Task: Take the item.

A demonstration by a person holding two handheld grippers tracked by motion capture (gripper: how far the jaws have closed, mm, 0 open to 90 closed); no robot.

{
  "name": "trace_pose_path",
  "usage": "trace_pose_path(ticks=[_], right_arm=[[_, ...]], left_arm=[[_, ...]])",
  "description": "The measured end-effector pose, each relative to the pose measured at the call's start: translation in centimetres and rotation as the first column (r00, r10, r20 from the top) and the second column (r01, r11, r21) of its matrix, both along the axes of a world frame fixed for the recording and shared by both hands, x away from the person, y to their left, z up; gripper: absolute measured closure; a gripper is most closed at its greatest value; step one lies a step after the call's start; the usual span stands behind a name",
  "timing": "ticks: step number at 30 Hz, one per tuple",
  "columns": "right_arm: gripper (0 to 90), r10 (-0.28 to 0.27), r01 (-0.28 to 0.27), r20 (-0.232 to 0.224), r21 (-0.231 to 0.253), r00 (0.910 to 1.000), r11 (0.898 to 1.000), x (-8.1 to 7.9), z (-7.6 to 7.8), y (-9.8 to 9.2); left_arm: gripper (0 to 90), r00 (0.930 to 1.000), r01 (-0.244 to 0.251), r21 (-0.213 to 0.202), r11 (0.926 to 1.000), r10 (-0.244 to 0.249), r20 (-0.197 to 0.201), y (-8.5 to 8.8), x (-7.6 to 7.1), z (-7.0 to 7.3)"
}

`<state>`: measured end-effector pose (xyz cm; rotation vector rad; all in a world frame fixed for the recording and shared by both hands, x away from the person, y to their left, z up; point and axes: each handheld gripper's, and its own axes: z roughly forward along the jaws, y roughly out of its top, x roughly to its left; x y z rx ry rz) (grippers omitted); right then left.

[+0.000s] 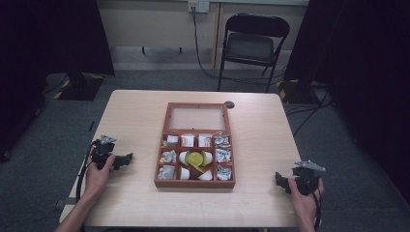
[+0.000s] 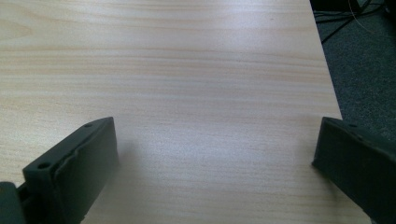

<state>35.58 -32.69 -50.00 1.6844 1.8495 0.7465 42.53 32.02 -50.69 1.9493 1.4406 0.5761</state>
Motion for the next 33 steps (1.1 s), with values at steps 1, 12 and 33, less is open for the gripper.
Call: trace_pose_path(ticks=[1,12,33], right_arm=[[0.0,-0.002,0.002,-0.001,0.001,1.0000,1.000,0.0,0.0,0.0],[10.2,0.000,0.000,0.004,0.004,1.0000,1.000,-0.3,0.3,0.3],[19.8,0.065,-0.068,0.045,0.063,0.9969,0.996,-0.3,1.9,2.1]], left_arm=[[0.0,1.0000,0.000,0.000,1.0000,0.000,0.000,0.0,0.0,0.0],[0.0,1.0000,0.000,0.001,1.0000,0.000,0.001,0.0,0.0,0.0],[0.0,1.0000,0.000,0.001,1.0000,0.000,0.001,0.0,0.0,0.0]])
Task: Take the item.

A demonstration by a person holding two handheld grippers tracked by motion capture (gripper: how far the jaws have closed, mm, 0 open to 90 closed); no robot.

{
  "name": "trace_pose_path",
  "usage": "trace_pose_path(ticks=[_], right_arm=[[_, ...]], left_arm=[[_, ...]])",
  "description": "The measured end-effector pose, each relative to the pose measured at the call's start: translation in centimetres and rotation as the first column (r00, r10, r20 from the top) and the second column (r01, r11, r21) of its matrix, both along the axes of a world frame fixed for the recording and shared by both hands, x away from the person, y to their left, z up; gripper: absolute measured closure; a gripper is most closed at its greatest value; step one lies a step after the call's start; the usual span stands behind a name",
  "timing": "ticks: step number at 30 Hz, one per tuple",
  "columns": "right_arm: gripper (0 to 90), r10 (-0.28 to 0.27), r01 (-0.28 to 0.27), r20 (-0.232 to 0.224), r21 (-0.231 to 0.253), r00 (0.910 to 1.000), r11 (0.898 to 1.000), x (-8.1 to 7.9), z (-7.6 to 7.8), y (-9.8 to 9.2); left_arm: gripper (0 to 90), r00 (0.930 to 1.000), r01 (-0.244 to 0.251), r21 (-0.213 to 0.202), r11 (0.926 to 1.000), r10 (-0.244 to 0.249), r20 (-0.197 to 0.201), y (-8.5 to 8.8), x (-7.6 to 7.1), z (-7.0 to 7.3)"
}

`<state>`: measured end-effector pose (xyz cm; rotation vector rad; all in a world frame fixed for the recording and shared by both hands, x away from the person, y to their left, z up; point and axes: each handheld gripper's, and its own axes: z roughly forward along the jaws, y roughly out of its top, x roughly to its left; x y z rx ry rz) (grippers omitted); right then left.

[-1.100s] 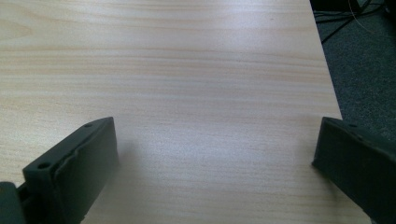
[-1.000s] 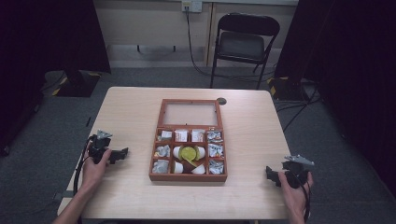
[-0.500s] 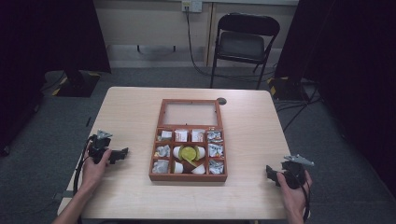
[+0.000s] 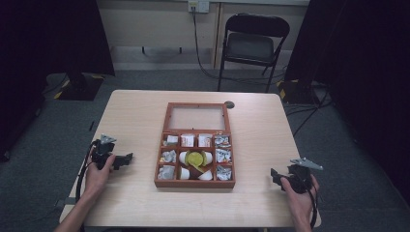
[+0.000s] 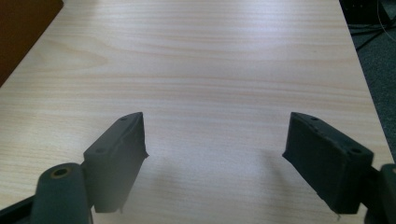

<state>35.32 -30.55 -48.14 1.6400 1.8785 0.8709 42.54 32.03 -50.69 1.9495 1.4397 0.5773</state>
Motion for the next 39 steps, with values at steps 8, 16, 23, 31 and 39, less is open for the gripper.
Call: trace_pose_path(ticks=[8,16,23,31,39], right_arm=[[29.0,0.078,-0.078,0.035,0.003,0.9964,0.997,0.0,1.1,1.2],[33.9,0.140,-0.141,0.065,0.017,0.9880,0.990,-0.1,2.2,2.8],[39.0,0.201,-0.204,0.083,0.024,0.9760,0.979,0.1,2.9,4.2],[38.4,0.263,-0.267,0.095,0.043,0.9603,0.963,0.3,3.9,5.4],[36.6,0.331,-0.337,0.103,0.049,0.9381,0.940,0.5,4.6,7.3]], left_arm=[[0.0,1.0000,0.000,0.000,1.0000,0.000,0.000,0.0,0.0,0.0],[0.0,1.0000,0.000,0.000,1.0000,0.000,-0.001,0.0,0.0,0.0],[0.0,1.0000,0.000,0.000,1.0000,0.000,0.000,0.0,0.0,0.0],[0.0,1.0000,0.000,0.000,1.0000,0.000,-0.001,0.0,0.0,0.0],[0.0,1.0000,0.000,0.000,1.0000,0.000,0.000,0.0,0.0,0.0]])
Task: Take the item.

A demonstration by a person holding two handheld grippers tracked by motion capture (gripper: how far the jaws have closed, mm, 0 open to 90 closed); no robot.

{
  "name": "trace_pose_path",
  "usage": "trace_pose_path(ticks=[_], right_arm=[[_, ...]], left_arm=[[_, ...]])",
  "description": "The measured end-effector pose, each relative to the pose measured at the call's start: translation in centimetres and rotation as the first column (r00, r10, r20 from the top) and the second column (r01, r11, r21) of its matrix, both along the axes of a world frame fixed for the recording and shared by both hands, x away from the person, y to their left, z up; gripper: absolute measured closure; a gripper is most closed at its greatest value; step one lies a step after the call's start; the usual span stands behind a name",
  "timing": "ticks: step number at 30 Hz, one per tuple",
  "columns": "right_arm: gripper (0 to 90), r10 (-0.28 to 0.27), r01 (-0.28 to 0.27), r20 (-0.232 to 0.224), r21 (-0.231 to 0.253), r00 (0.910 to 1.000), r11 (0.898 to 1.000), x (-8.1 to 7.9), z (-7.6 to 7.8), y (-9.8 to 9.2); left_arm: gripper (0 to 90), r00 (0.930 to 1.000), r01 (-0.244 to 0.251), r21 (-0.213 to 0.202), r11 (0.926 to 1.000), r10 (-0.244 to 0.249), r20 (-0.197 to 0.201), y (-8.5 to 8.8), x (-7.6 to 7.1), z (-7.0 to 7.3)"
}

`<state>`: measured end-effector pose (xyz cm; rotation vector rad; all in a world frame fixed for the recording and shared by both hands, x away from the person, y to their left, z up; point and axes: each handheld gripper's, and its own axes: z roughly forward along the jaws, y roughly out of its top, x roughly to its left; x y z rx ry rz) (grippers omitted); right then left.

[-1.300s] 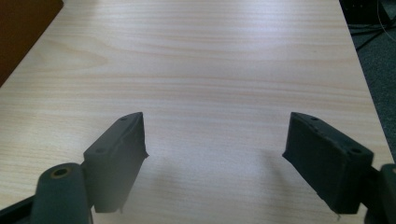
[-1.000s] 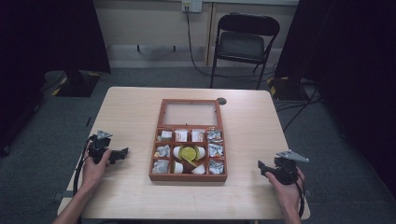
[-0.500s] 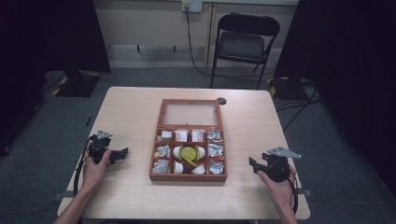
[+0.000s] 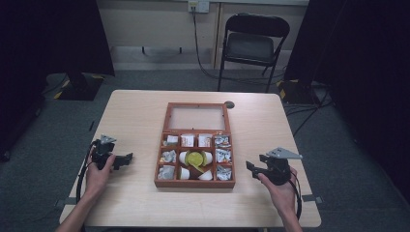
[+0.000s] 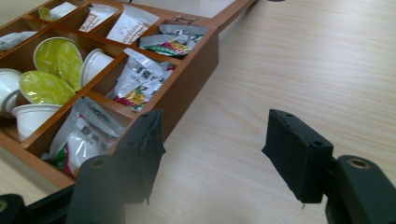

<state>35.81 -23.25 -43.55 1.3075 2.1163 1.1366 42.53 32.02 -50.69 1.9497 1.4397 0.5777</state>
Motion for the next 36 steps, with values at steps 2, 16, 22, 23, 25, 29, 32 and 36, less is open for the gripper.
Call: trace_pose_path(ticks=[2,16,22,23,25,29,32,36], right_arm=[[35.7,0.011,-0.011,-0.004,0.014,0.9999,1.000,0.1,0.1,0.3],[30.8,0.082,-0.082,0.018,0.030,0.9965,0.996,0.8,1.2,3.0],[30.3,0.111,-0.112,0.025,0.034,0.9935,0.993,1.1,1.5,4.3],[30.1,0.119,-0.120,0.026,0.034,0.9926,0.992,1.2,1.5,4.6],[30.1,0.141,-0.142,0.027,0.038,0.9897,0.989,1.3,1.6,5.3],[33.5,0.172,-0.173,0.030,0.037,0.9847,0.984,1.7,1.9,6.8],[35.8,0.197,-0.197,0.025,0.036,0.9802,0.980,1.9,1.8,7.7],[38.5,0.227,-0.227,0.012,0.039,0.9738,0.973,2.2,1.5,8.9]], left_arm=[[0.0,1.0000,0.000,0.000,1.0000,0.000,-0.001,0.0,0.0,0.0],[0.0,1.0000,0.000,-0.001,1.0000,0.000,-0.001,0.0,0.0,0.0],[0.0,1.0000,0.000,-0.001,1.0000,0.000,-0.001,0.0,0.0,0.0],[0.0,1.0000,0.000,0.000,1.0000,0.000,-0.001,0.0,0.0,0.0],[0.0,1.0000,0.000,-0.001,1.0000,0.000,-0.001,0.0,0.0,0.0],[0.0,1.0000,0.000,-0.001,1.0000,0.000,-0.001,0.0,0.0,0.0],[0.0,1.0000,-0.001,0.000,1.0000,0.001,-0.001,0.0,0.0,0.0],[0.0,1.0000,-0.001,-0.001,1.0000,0.001,-0.001,0.0,0.0,0.0]])
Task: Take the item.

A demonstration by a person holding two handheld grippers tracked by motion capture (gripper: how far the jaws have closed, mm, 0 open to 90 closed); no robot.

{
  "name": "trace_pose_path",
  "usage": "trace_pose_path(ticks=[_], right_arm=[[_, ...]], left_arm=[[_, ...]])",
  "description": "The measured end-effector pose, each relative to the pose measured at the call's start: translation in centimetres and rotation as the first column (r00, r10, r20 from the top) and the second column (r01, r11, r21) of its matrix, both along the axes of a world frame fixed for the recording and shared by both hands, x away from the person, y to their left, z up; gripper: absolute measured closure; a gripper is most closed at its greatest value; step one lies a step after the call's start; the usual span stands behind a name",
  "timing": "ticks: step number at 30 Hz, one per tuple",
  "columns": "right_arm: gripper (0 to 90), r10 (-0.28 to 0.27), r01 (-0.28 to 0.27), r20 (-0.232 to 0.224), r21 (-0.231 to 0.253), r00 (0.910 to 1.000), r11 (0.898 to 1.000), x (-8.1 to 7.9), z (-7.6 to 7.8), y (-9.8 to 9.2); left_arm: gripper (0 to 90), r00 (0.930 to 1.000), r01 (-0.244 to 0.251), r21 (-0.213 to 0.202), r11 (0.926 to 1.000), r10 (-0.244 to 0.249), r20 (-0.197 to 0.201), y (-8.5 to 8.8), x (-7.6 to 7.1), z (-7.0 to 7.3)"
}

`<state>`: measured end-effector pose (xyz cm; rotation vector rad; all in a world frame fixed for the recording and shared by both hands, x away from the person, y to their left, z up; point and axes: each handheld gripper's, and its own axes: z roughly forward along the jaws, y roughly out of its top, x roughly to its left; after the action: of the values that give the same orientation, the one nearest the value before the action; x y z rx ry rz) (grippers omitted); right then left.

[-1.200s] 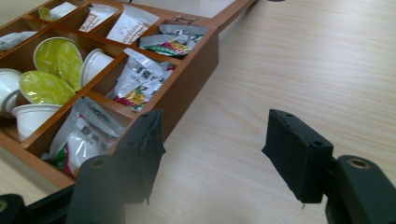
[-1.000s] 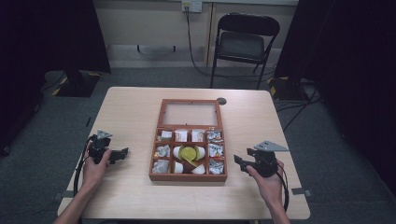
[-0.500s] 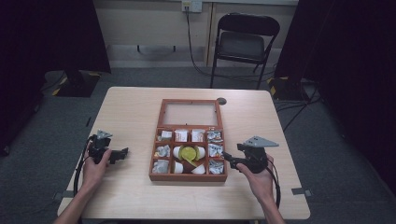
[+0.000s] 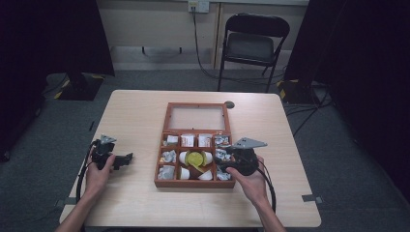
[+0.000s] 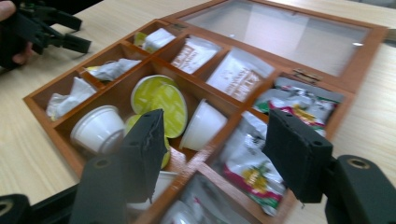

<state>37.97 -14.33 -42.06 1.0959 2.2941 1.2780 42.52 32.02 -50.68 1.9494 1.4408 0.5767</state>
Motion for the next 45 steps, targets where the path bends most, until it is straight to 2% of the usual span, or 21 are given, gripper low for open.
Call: trace_pose_path(ticks=[10,15,21,24,39,45], right_arm=[[42.6,0.076,-0.076,-0.009,-0.015,0.9971,0.997,0.1,-0.2,2.6],[42.7,0.096,-0.096,-0.007,-0.002,0.9954,0.995,0.3,0.0,3.4],[44.5,0.134,-0.133,-0.019,0.007,0.9909,0.991,0.3,-0.4,4.6],[46.1,0.155,-0.155,-0.030,-0.011,0.9875,0.988,0.2,-0.9,5.5],[46.8,0.175,-0.179,-0.083,-0.049,0.9811,0.983,0.1,-2.8,7.0],[50.3,0.175,-0.183,-0.114,-0.069,0.9780,0.981,0.2,-3.8,7.2]], left_arm=[[0.0,1.0000,0.001,0.000,1.0000,-0.001,0.000,0.0,0.0,0.0],[0.0,1.0000,0.000,0.000,1.0000,0.000,0.000,0.0,0.0,0.0],[0.0,1.0000,0.000,0.001,1.0000,0.000,0.000,0.0,0.0,0.0],[0.0,1.0000,0.000,0.000,1.0000,0.000,0.000,0.0,0.0,0.0],[0.0,1.0000,0.000,0.001,1.0000,0.000,0.000,0.0,0.0,0.0],[0.0,1.0000,0.000,0.000,1.0000,0.000,0.000,0.0,0.0,0.0]])
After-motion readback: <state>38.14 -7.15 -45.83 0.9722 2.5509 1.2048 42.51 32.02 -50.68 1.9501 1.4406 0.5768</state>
